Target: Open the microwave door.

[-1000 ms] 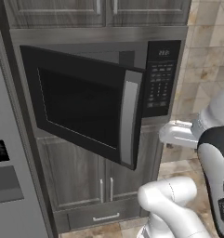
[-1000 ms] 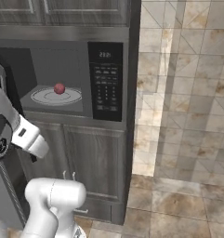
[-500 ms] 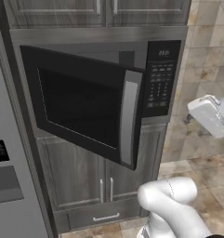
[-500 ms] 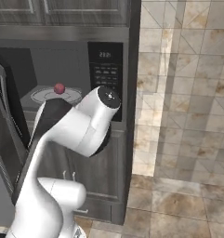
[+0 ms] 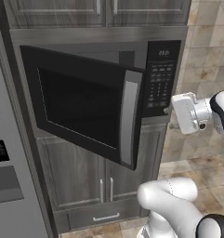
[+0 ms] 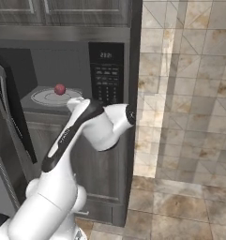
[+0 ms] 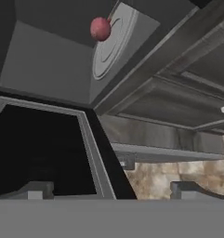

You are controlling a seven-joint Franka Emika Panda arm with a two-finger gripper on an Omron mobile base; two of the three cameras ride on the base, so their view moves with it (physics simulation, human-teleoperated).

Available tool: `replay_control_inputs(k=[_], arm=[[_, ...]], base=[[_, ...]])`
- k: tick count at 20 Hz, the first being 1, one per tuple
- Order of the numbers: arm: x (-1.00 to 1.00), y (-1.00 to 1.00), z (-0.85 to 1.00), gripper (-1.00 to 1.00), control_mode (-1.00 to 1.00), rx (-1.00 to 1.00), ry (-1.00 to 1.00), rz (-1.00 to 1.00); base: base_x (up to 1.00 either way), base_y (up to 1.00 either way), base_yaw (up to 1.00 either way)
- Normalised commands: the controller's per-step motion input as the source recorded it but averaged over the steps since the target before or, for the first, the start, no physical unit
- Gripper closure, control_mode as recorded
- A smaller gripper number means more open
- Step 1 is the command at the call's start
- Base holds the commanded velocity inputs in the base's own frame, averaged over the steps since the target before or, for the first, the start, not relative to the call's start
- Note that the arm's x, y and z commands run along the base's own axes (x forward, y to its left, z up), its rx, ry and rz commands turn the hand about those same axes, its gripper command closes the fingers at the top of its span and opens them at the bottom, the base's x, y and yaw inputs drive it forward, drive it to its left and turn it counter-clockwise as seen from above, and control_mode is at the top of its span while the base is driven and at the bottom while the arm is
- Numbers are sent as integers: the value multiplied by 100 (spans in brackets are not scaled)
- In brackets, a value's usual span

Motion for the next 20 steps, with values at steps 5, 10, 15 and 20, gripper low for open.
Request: replay_control_inputs(k=[5, 10, 15, 20], arm=[[100, 69, 0, -100, -100, 33, 16, 3], [52, 94, 0, -100, -100, 16, 40, 14], [11, 99, 1, -100, -100, 8, 39, 17], [-47, 87, 22, -100, -100, 5, 50, 34]], base=[[0, 0, 0], [0, 0, 0], [0, 0, 0], [0, 0, 0]])
